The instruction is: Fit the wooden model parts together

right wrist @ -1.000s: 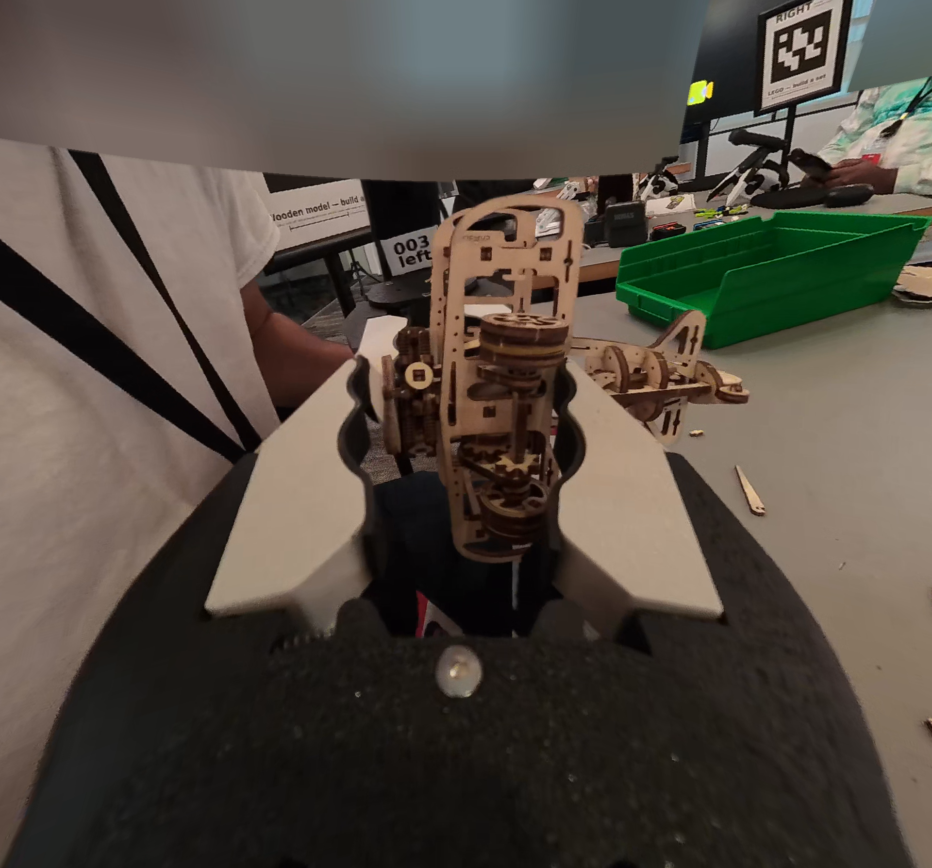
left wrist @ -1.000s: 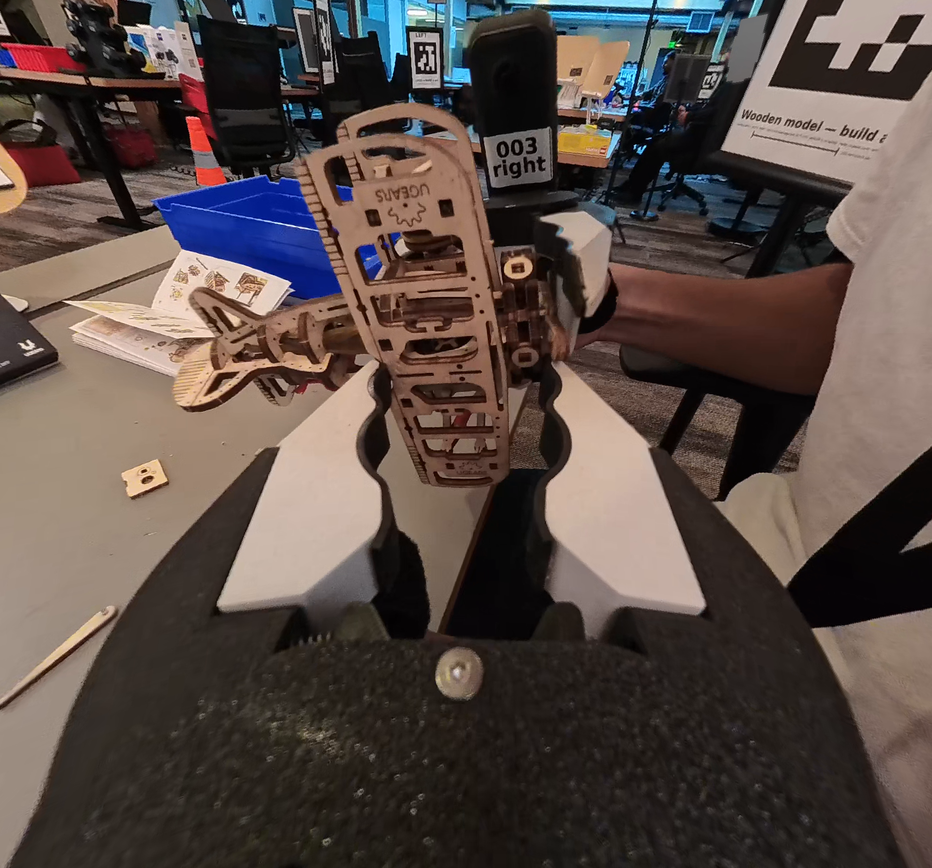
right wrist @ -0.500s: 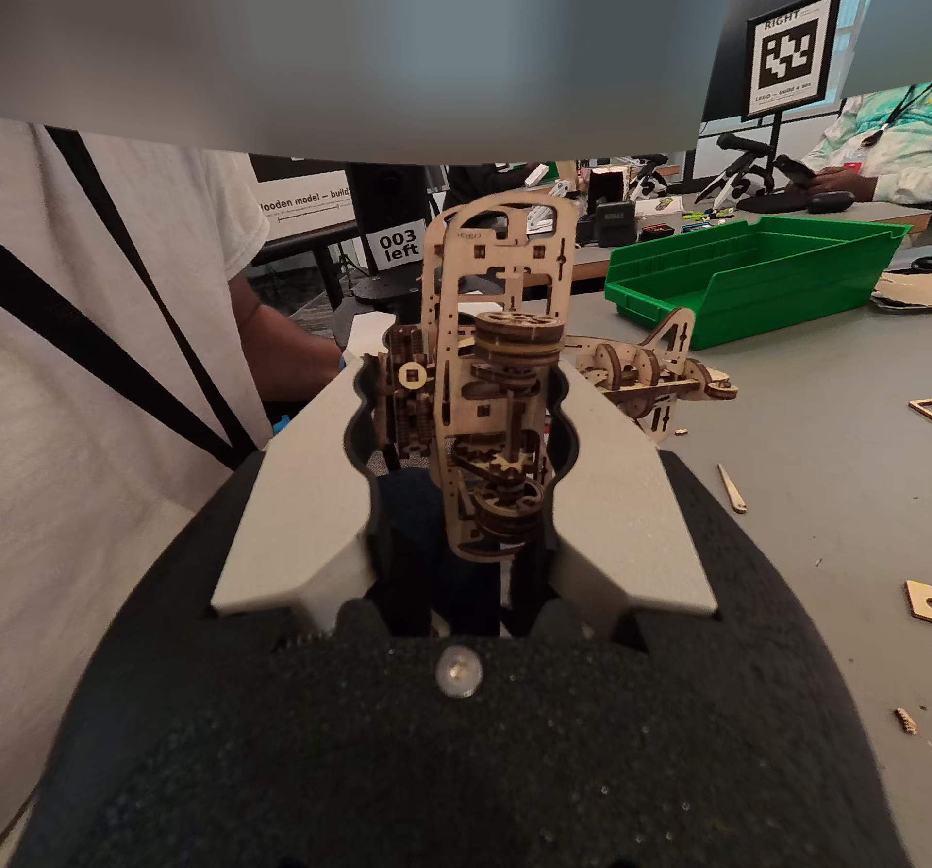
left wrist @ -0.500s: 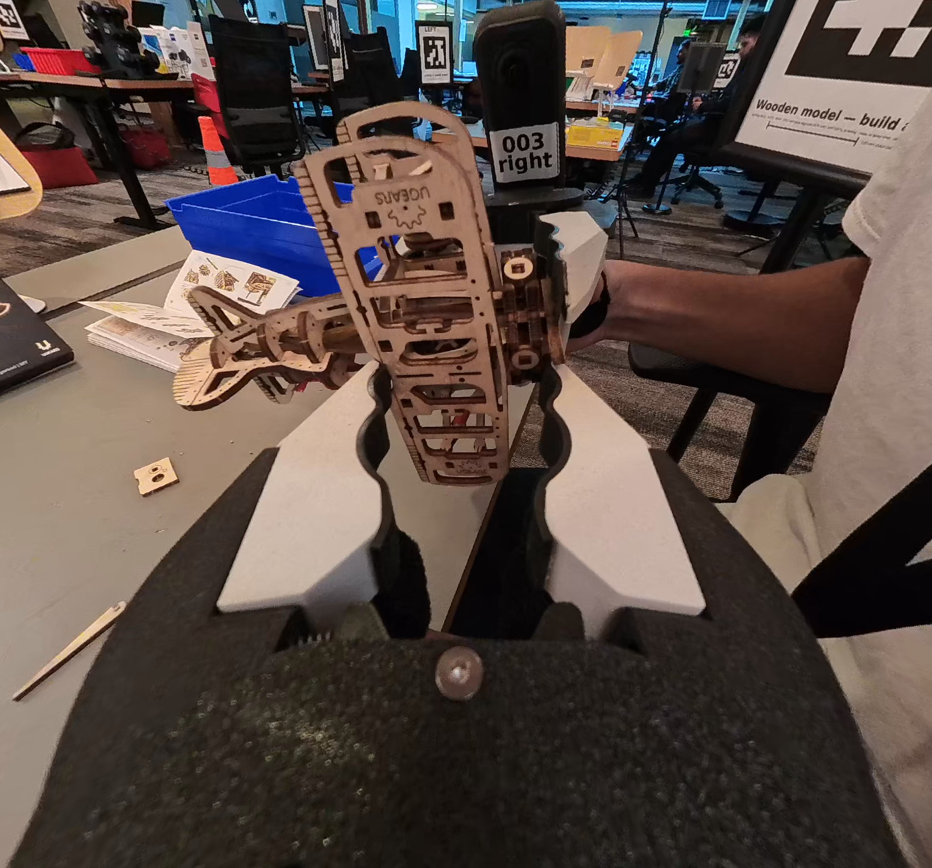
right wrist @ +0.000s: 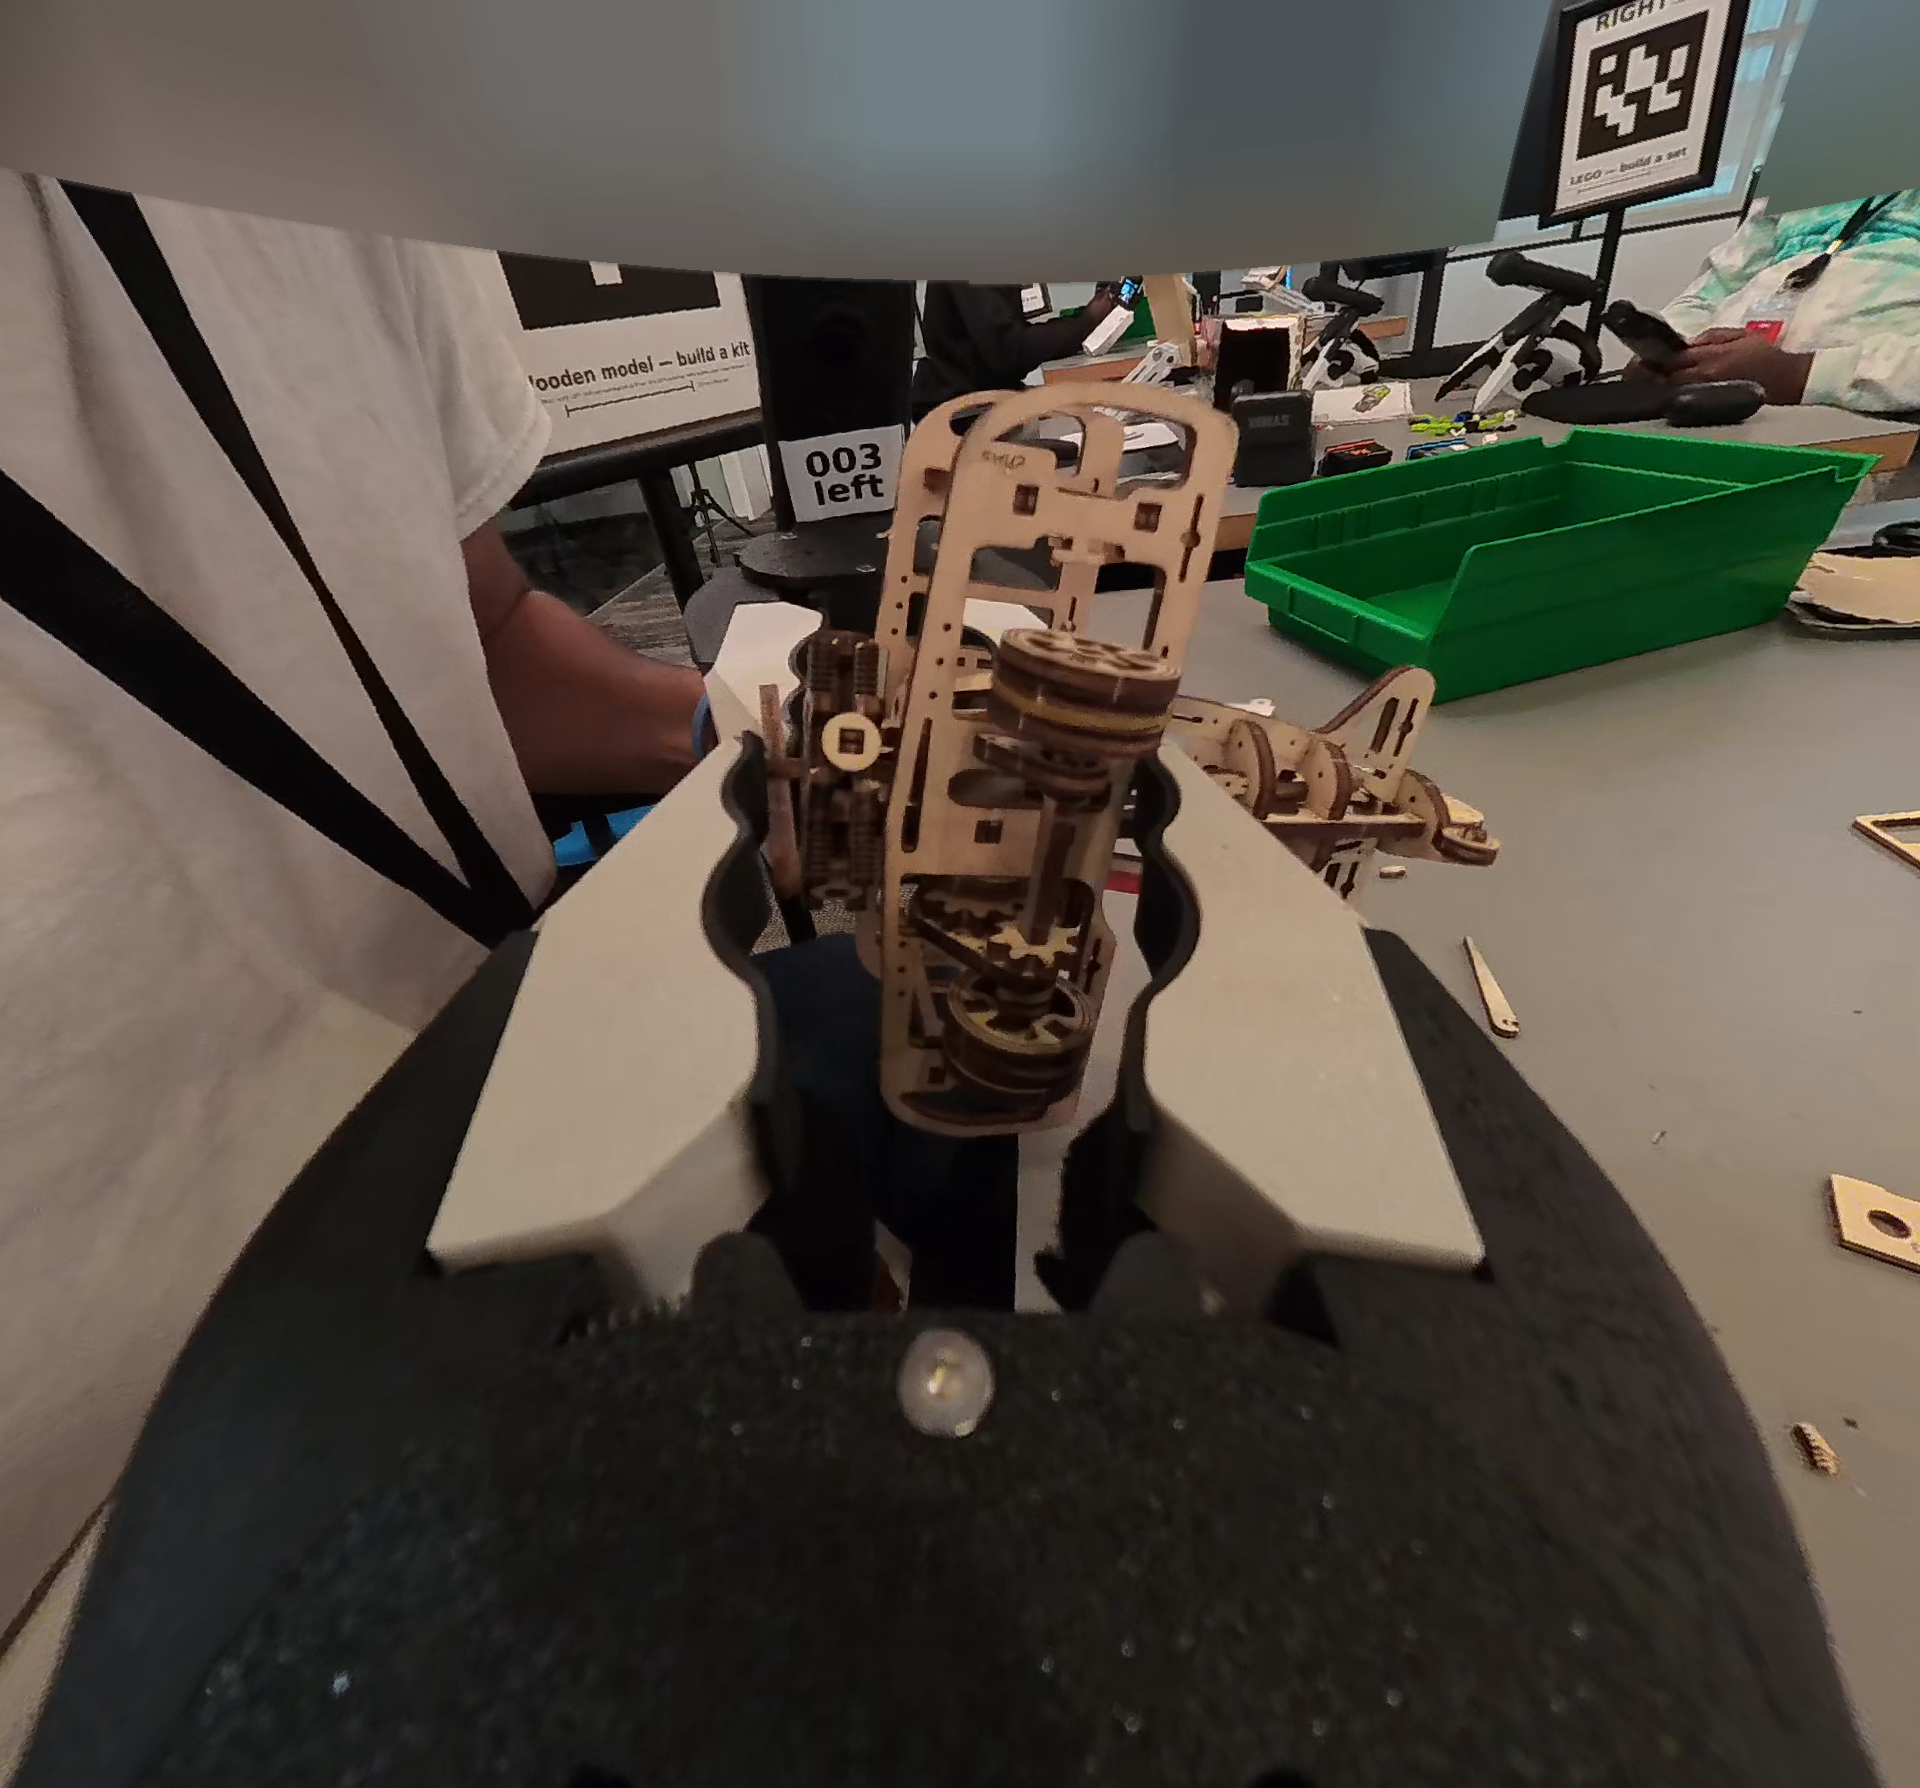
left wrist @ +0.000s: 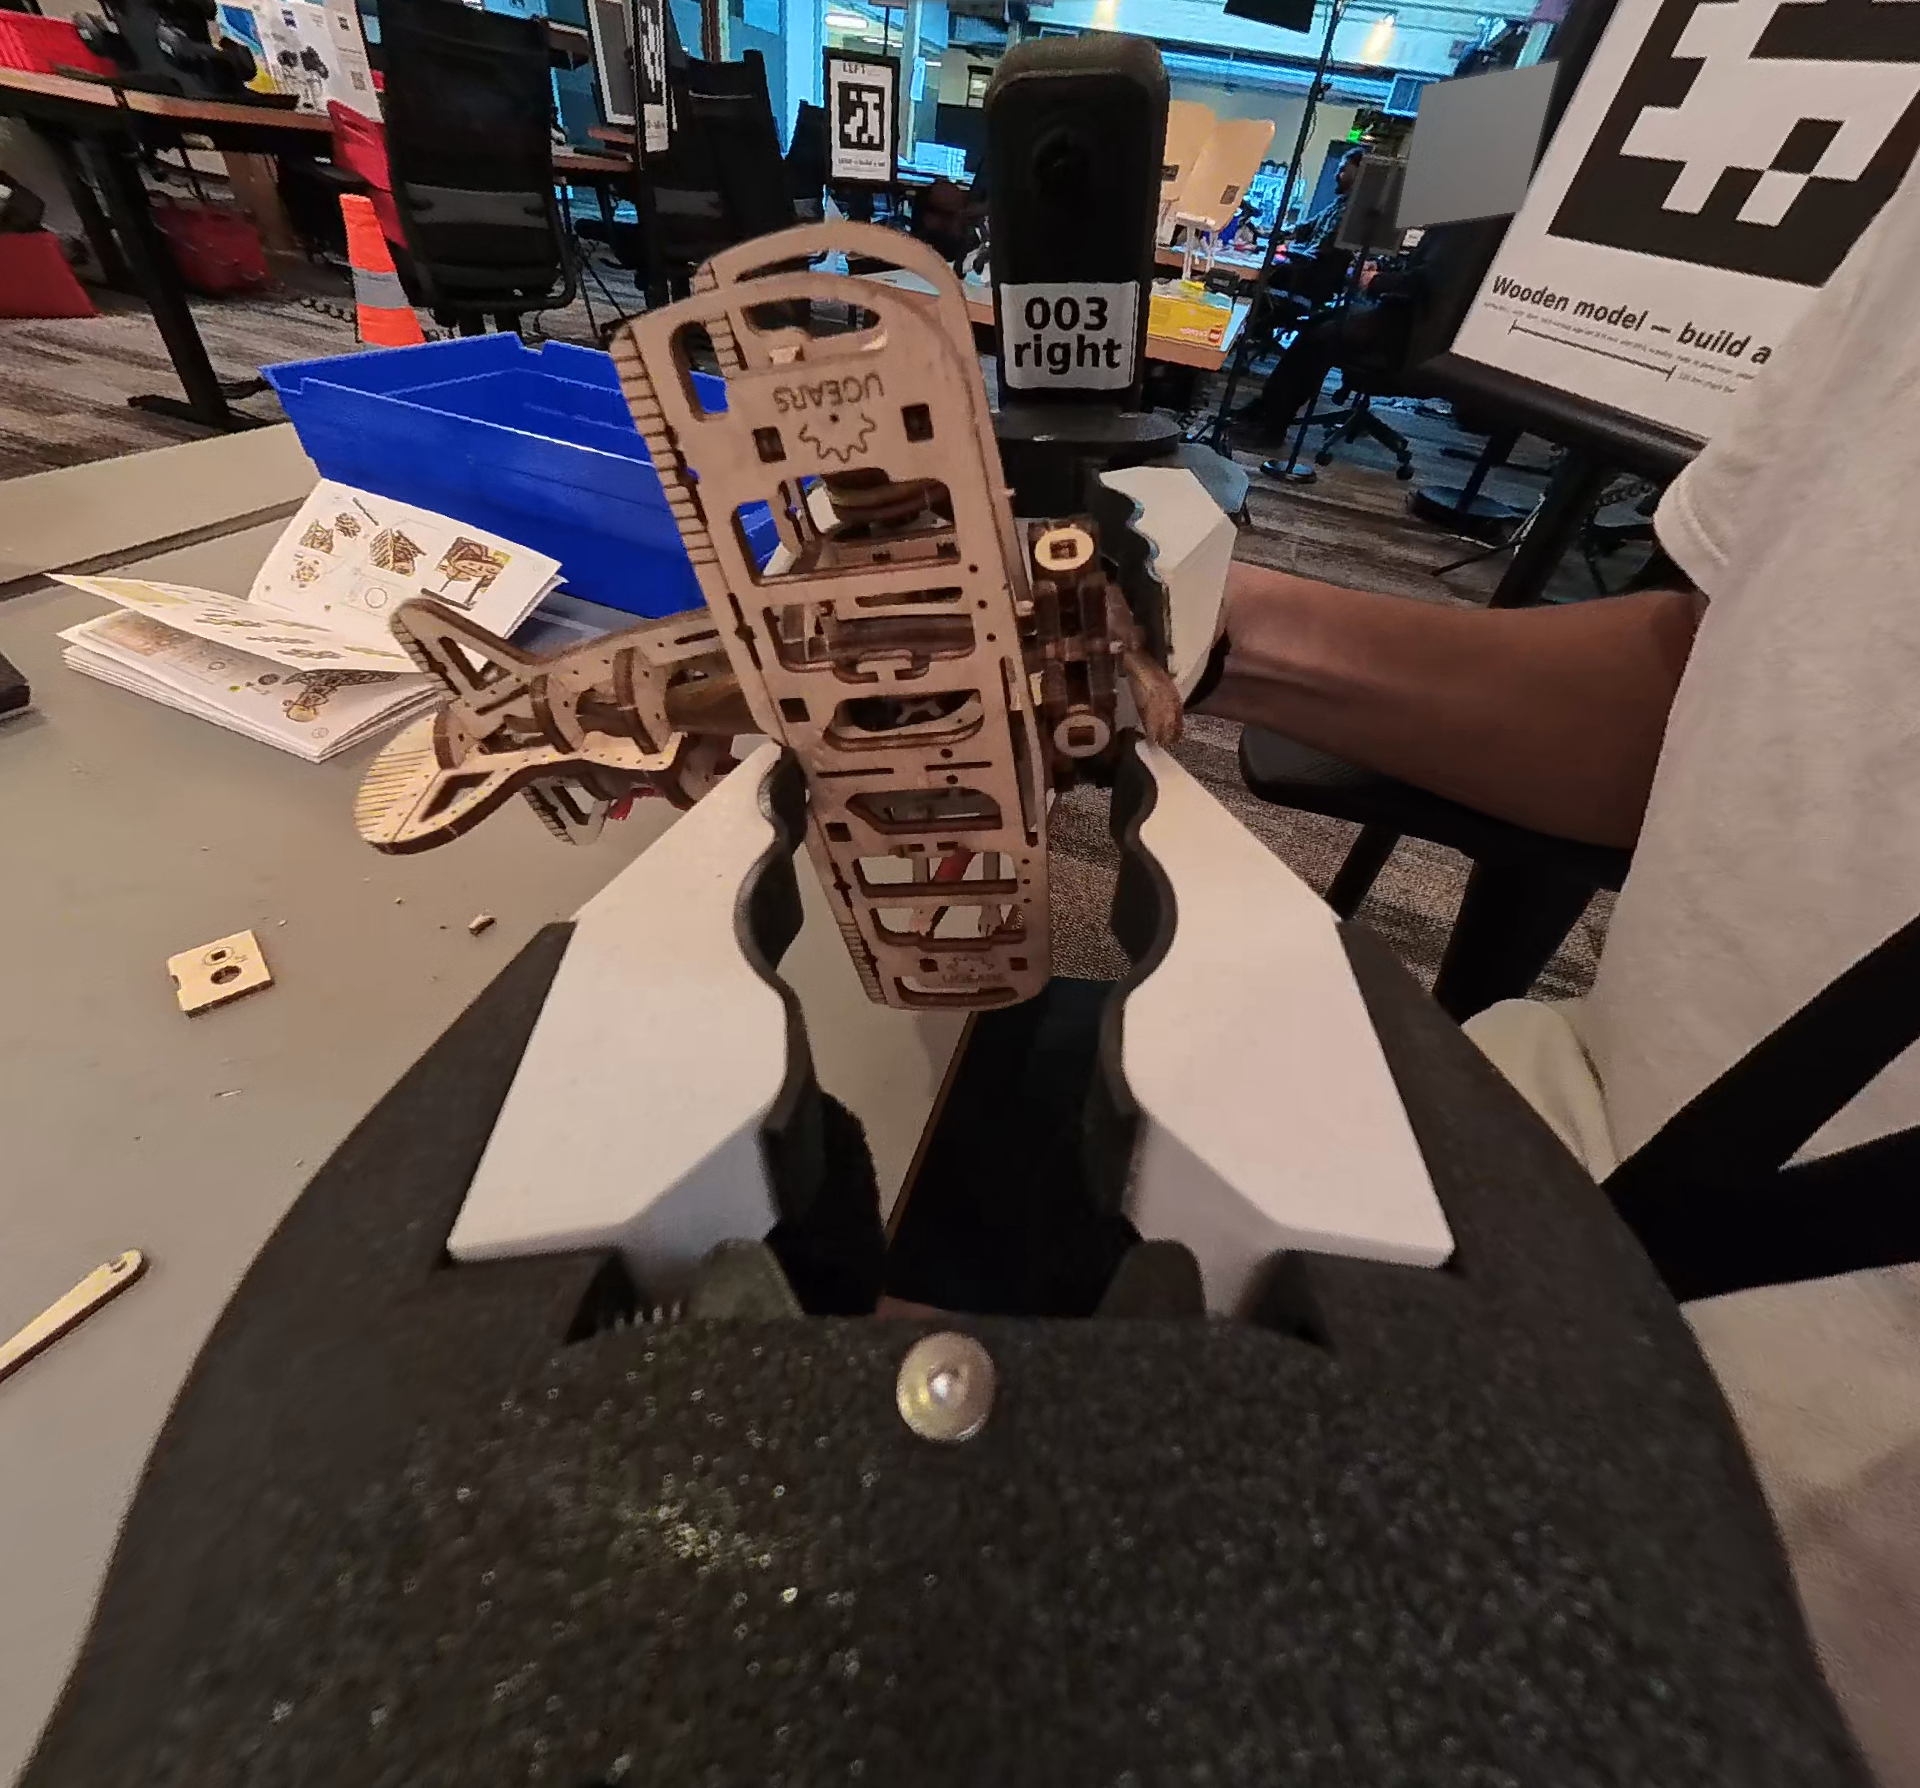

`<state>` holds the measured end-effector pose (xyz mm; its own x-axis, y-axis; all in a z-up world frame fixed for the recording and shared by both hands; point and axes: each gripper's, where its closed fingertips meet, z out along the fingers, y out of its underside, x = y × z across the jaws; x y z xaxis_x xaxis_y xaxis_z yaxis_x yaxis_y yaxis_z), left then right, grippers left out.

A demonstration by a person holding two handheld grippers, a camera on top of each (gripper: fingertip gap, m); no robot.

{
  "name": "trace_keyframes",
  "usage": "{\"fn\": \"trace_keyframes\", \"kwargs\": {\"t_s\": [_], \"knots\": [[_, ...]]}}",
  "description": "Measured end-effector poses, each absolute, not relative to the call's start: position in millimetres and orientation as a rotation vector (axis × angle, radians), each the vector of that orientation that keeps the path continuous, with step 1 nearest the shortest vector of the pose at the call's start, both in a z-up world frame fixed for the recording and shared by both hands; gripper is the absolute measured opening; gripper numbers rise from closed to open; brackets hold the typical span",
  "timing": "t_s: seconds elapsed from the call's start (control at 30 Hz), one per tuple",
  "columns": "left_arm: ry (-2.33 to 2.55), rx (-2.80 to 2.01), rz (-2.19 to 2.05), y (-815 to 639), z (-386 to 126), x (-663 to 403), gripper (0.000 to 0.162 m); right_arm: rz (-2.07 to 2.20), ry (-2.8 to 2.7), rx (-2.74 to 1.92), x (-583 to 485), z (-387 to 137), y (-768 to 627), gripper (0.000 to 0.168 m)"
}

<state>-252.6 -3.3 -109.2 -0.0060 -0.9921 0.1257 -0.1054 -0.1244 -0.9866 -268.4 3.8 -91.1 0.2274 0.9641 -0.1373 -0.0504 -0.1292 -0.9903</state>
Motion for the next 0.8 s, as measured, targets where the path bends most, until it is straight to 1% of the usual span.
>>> {"fn": "trace_keyframes", "kwargs": {"t_s": [0.23, 0.67, 0.8], "knots": [[1.235, -1.382, -1.249, -3.7, -110.7, -250.4, 0.057, 1.100, -0.956, -1.374, -267.4, -94.2, 4.4, 0.071], [1.250, -1.340, -1.153, -6.0, -110.4, -248.2, 0.057, 1.064, -0.996, -1.329, -266.5, -93.3, -0.3, 0.068], [1.253, -1.338, -1.118, -3.1, -112.5, -247.6, 0.057, 1.066, -0.952, -1.356, -268.1, -91.2, 2.3, 0.070]]}}
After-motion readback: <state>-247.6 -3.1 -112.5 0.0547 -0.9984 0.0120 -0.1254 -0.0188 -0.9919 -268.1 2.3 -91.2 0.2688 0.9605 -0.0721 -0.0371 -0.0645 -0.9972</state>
